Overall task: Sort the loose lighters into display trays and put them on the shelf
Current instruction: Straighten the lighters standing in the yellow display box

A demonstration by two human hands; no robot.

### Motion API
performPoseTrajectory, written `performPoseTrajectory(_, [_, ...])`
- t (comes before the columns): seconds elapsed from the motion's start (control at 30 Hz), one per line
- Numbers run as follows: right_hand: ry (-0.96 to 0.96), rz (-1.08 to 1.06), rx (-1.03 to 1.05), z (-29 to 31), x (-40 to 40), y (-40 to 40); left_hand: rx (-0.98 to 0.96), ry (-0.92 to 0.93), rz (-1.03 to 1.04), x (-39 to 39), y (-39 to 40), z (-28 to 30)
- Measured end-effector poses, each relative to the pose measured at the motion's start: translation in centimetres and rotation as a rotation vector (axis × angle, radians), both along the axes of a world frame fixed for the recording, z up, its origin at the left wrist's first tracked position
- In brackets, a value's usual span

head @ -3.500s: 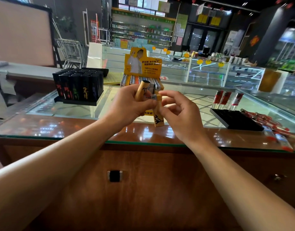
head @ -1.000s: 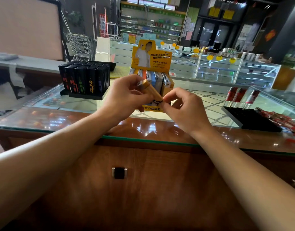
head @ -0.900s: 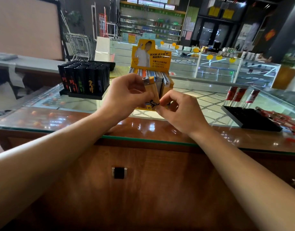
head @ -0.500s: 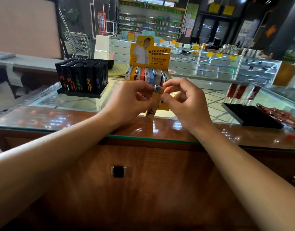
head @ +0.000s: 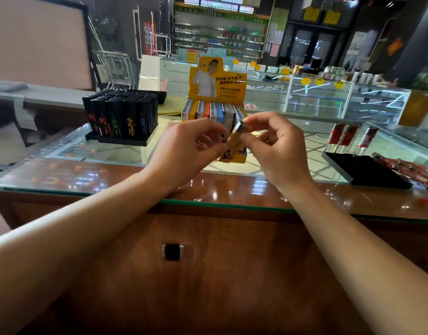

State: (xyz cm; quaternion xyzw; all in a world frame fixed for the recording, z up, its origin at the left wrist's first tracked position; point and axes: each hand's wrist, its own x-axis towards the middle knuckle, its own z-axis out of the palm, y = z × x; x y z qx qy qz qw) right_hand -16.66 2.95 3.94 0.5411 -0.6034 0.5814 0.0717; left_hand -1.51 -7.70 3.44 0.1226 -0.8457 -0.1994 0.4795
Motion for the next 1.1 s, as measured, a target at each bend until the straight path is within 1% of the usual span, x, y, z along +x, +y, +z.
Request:
performPoseTrajectory(0.07, [-0.016,-0.038,-0.038,0.3,-0.7,0.1,-0.164,0.061,0.079,0.2,-0.2,0.3])
performPoseTrajectory(0.13, [0.008,-0.080,-0.028,0.6,-1.4,0.1,-0.339,0.061,0.150,0.4,-0.7,0.6])
performPoseTrajectory(0.2, [0.038,-0.111,-0.012,0.8,-1.8,-0.2,-0.438,0.005,0.192,0.4,-1.4,0.9])
performPoseTrajectory(0.27, [0.077,-0.136,0.006,1.0,-2.1,-0.5,-0.480,-0.099,0.226,0.3,-2.1,1.0])
performPoseTrajectory(0.37, [0.149,-0.153,0.042,0.9,-2.3,-1.0,-0.487,-0.260,0.282,0.1,-2.8,0.7])
performPoseTrajectory(0.47, [0.248,-0.170,0.059,0.6,-2.3,-1.5,-0.449,-0.367,0.313,0.0,-3.1,0.4])
performPoseTrajectory(0.6, [0.356,-0.217,0.048,0.1,-2.4,-2.1,-0.433,-0.422,0.312,0.0,-2.9,0.1])
performPoseTrajectory(0.73, [0.445,-0.300,0.090,-0.3,-3.0,-2.6,-0.422,-0.452,0.309,0.0,-2.8,0.0])
performPoseTrajectory(0.93, [0.422,-0.283,0.215,-0.4,-3.4,-1.8,-0.427,-0.499,0.305,-0.4,-3.1,-0.1])
performPoseTrajectory(1.0, [0.400,-0.276,0.299,-0.4,-3.6,-1.2,-0.428,-0.517,0.307,-0.4,-3.2,-0.2])
performPoseTrajectory(1.1, [0.398,-0.253,0.488,-0.6,-4.1,-1.0,-0.426,-0.525,0.311,-0.4,-3.2,-0.1])
